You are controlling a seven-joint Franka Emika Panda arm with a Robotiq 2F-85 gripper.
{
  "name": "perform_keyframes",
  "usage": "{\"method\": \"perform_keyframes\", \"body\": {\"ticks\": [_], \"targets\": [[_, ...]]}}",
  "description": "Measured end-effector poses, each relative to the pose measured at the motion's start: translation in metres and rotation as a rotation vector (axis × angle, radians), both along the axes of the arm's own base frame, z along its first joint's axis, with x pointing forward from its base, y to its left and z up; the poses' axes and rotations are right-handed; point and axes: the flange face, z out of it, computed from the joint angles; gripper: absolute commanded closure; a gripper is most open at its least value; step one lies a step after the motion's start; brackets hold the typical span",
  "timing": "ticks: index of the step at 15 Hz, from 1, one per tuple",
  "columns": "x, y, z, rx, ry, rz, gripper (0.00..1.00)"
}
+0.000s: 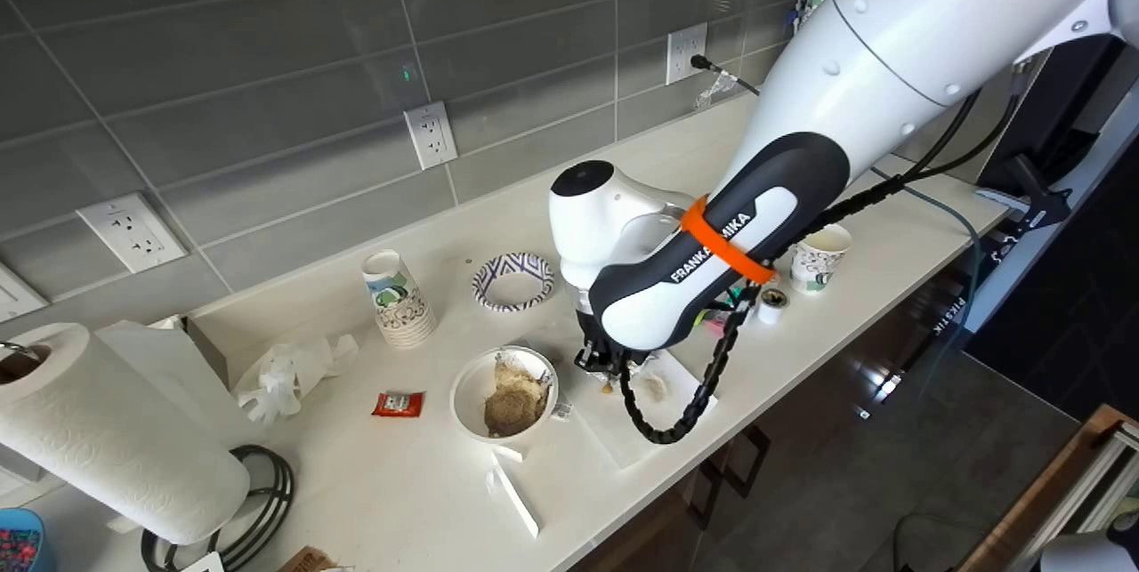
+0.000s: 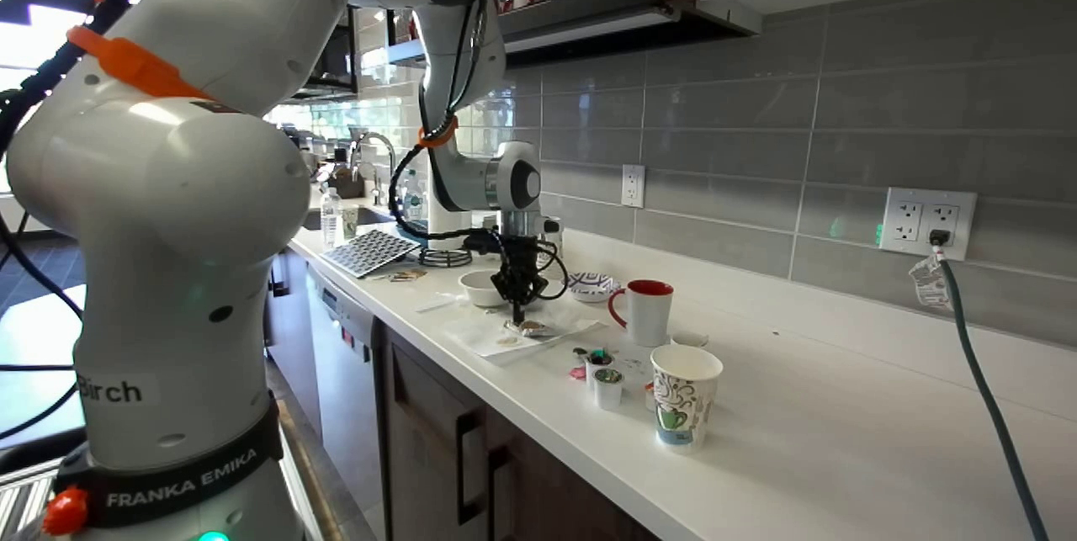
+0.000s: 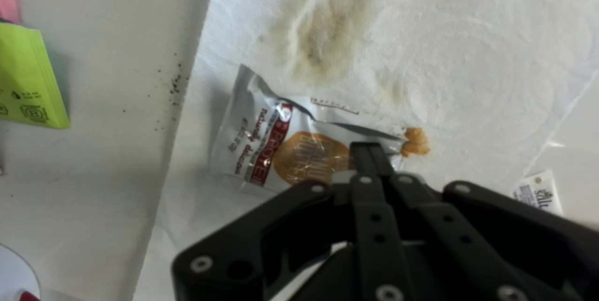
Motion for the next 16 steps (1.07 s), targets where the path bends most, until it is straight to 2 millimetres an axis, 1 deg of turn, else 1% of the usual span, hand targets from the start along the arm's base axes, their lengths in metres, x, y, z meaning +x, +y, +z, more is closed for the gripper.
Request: {"method": "perform_keyframes", "body": {"ticks": [3, 11, 16], "targets": [[-0.0011, 0.0041, 0.001, 0.004, 0.0, 0.018, 1.0], [0.0042, 0.0056, 0.0037, 0.002, -0.013, 0.074, 1.0], [0.007, 0.0073, -0.0038, 0.003, -0.003, 0.112, 1.0]]}}
